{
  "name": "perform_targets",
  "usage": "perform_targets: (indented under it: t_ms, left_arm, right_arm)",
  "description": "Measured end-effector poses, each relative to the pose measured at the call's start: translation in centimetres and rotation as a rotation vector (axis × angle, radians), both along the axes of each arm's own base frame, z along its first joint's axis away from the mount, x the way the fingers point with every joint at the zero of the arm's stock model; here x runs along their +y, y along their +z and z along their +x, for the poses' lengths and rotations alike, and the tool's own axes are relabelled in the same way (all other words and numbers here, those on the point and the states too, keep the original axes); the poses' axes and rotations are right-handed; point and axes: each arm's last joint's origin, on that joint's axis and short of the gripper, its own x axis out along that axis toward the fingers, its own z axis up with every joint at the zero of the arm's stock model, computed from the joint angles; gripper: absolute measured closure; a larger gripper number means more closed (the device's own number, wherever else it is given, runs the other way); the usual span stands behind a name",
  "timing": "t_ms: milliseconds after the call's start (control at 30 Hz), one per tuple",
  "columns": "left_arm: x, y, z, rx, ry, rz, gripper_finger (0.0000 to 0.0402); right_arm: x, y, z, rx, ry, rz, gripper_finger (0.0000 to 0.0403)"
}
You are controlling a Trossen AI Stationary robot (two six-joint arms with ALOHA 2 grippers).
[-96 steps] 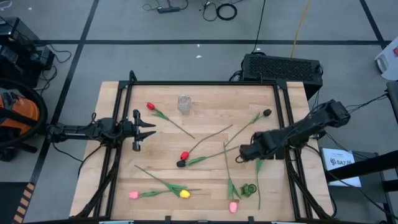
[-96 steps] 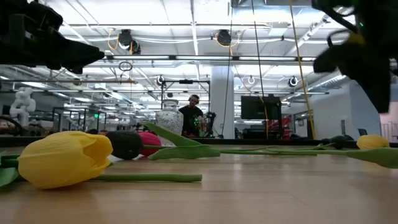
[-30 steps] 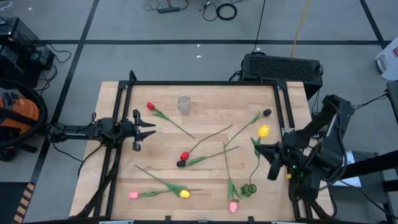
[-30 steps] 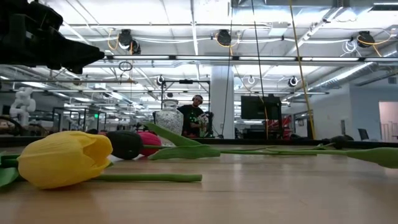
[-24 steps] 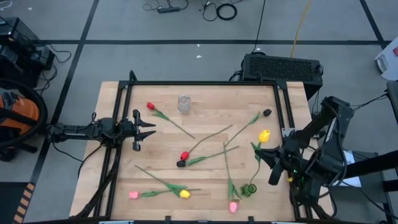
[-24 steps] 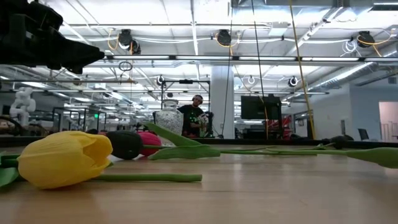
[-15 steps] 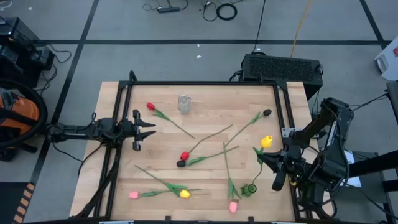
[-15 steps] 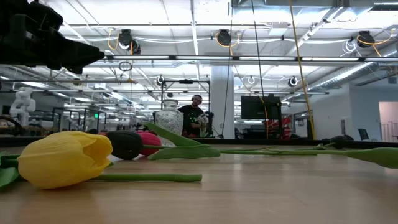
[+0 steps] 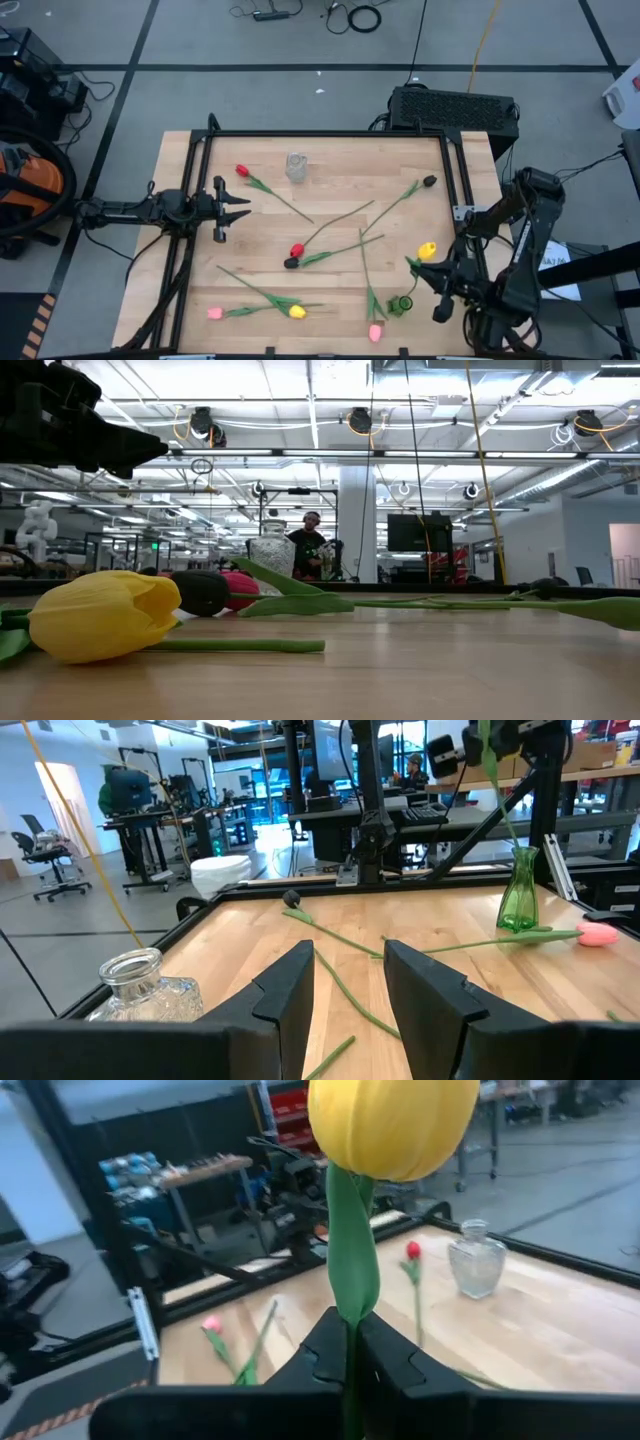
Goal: Sort flowers into vase by color
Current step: Put the right yellow tulip into the green flower vase
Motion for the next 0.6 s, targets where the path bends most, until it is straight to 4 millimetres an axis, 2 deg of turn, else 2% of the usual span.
perform_targets:
  t_ms: [167,367,600]
  left_arm:
    - [0.00,0.01,0.00,0.000,0.000,0.000,0.0269]
    - [0.00,0.01,0.00,0.000,0.000,0.000,0.0269]
    - [0.00,0.00,0.00,0.000,0.000,0.000,0.0269]
  right_arm:
    - [0.97,-0.68,-0.56,0.031,0.033,0.049,0.0402]
    - [1.20,-1.12,-0.64,0.177,0.038,0.102,0.0382]
    - [1.11,-0.91,-0.61,0.157,0.037,0.113,0.0369]
